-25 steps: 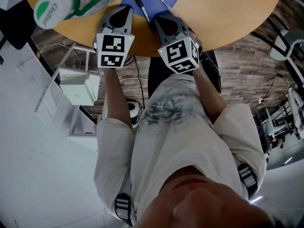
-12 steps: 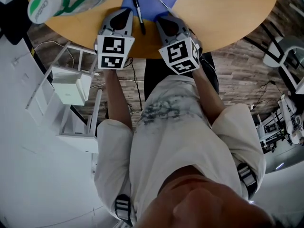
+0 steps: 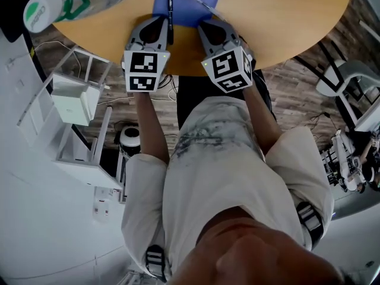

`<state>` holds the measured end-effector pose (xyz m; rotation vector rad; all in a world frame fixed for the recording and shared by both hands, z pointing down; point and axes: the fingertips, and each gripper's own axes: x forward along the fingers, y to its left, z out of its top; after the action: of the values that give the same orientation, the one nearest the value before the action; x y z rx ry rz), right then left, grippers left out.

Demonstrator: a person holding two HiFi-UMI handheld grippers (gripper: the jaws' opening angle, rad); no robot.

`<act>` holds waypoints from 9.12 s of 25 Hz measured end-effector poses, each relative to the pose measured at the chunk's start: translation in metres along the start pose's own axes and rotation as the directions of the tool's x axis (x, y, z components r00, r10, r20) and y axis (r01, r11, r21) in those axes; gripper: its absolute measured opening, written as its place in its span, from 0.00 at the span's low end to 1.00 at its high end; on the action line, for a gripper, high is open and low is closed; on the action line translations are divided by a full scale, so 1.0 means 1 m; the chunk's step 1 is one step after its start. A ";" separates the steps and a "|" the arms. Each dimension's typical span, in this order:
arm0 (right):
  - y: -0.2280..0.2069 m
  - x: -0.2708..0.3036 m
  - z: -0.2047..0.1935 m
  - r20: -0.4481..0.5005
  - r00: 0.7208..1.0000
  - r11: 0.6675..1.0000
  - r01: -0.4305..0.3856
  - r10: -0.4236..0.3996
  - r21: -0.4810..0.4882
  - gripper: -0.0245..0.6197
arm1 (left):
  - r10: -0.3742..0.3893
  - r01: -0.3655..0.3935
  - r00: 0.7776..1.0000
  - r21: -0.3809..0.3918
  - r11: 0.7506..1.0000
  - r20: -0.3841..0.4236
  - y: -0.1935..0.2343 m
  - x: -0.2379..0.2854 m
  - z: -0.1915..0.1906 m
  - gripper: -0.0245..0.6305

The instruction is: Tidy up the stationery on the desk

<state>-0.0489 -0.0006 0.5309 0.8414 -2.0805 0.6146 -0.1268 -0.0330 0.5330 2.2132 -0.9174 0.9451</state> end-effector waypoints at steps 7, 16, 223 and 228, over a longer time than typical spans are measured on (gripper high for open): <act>-0.019 -0.008 -0.009 -0.016 0.999 0.998 -0.042 0.041 -0.055 0.13 | 0.037 -0.036 0.999 -0.077 0.996 0.014 -0.018 0.007 0.001 0.05; -0.055 -0.022 -0.016 -0.042 0.997 0.992 -0.072 0.068 -0.108 0.13 | 0.077 -0.069 0.996 -0.180 0.981 0.037 -0.050 0.020 0.007 0.05; -0.173 -0.059 0.057 0.122 0.992 0.996 -0.020 0.009 0.089 0.20 | 0.100 -0.042 0.955 -0.205 0.978 0.279 -0.099 0.033 0.147 0.05; -0.160 -0.090 0.078 0.203 0.979 1.000 -0.014 0.012 0.010 0.15 | 0.119 -0.059 0.942 -0.193 0.979 0.313 -0.098 0.011 0.160 0.05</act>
<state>0.0729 -0.1263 0.4350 0.9303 -2.2693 0.5674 0.0162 -0.0891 0.4245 2.2195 -1.2108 0.5158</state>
